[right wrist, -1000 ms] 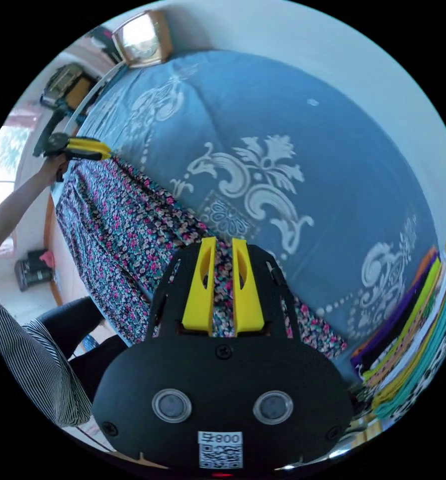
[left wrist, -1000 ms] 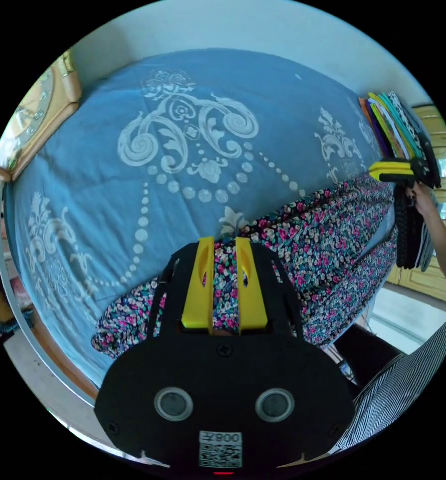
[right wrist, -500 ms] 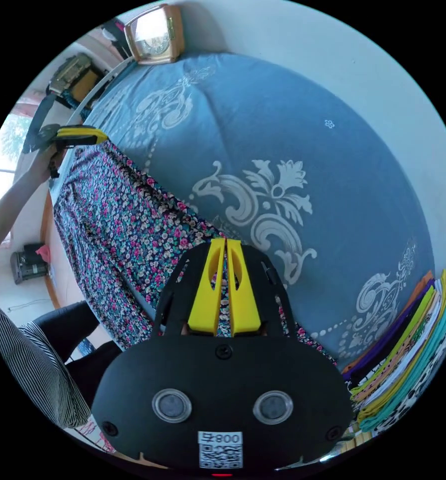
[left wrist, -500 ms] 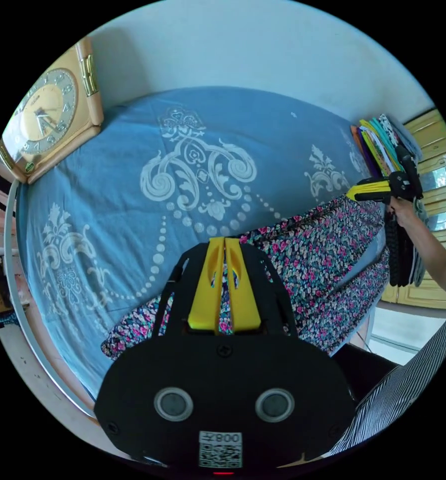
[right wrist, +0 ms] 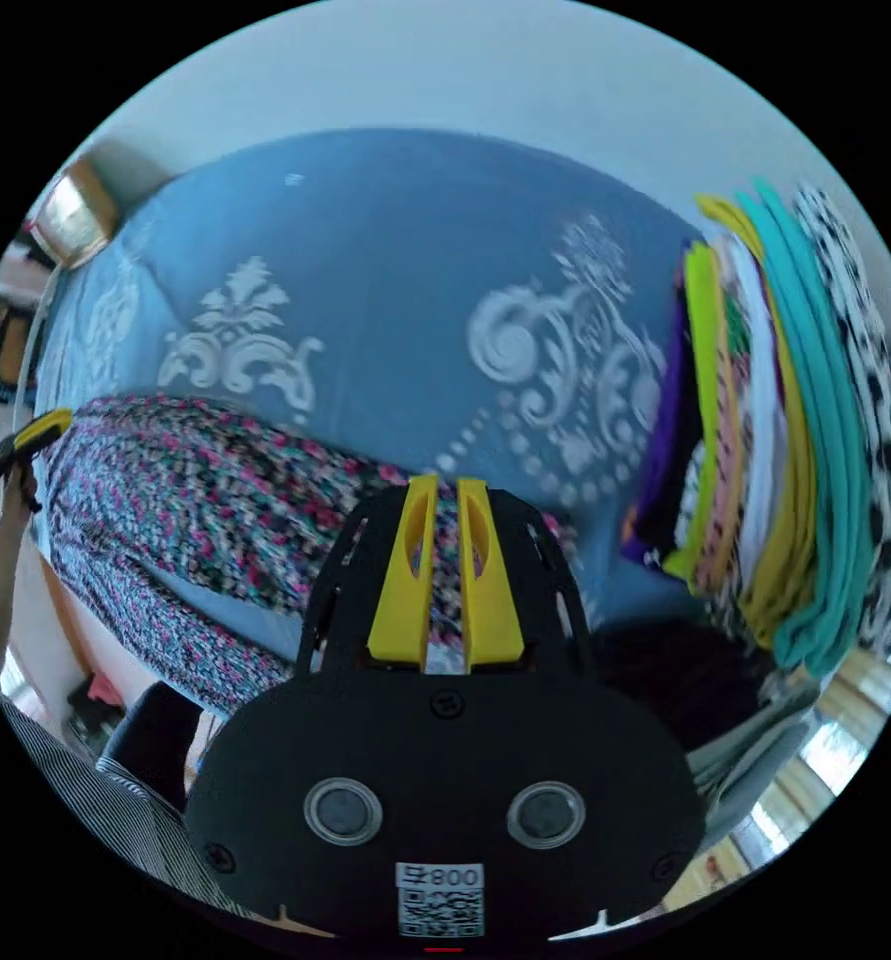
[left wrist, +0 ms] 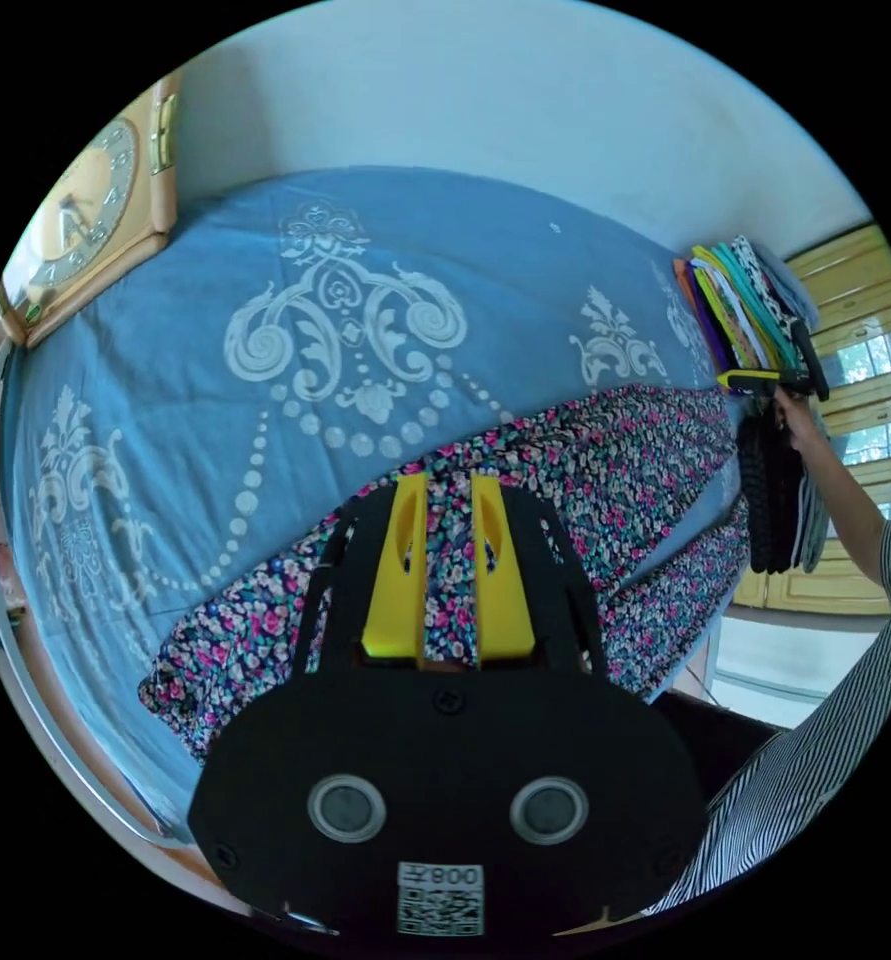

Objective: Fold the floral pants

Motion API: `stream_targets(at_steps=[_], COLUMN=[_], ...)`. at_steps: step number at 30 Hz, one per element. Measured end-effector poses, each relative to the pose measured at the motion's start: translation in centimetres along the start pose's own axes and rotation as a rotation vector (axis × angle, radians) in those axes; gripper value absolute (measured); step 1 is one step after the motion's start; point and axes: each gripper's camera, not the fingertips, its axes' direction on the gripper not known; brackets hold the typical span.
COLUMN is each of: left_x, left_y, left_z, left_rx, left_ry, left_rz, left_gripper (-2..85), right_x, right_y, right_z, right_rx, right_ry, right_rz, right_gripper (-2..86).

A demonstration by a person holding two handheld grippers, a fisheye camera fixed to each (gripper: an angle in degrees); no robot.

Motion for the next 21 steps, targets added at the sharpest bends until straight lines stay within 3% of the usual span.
stream_targets(at_steps=[7, 14, 21], left_x=[-0.7, -3.5, -6.7], left_y=[-0.2, 2.0, 5.3], left_z=[1.3, -1.0, -4.0], left_rx=[-0.074, -0.054, -0.014], left_ry=[-0.045, -0.066, -0.066], left_rz=[0.020, -0.028, -0.055], left_gripper=[5.6, 1.2, 3.5], right_x=[4.4, 3.5, 4.8], right_y=[1.2, 0.6, -0.8], right_z=[3.2, 2.3, 0.2], right_rx=[-0.128, -0.141, -0.187], right_ry=[0.150, 0.162, 0.108], right_rz=[0.157, 0.137, 0.173], right_gripper=[5.4, 1.1, 1.5])
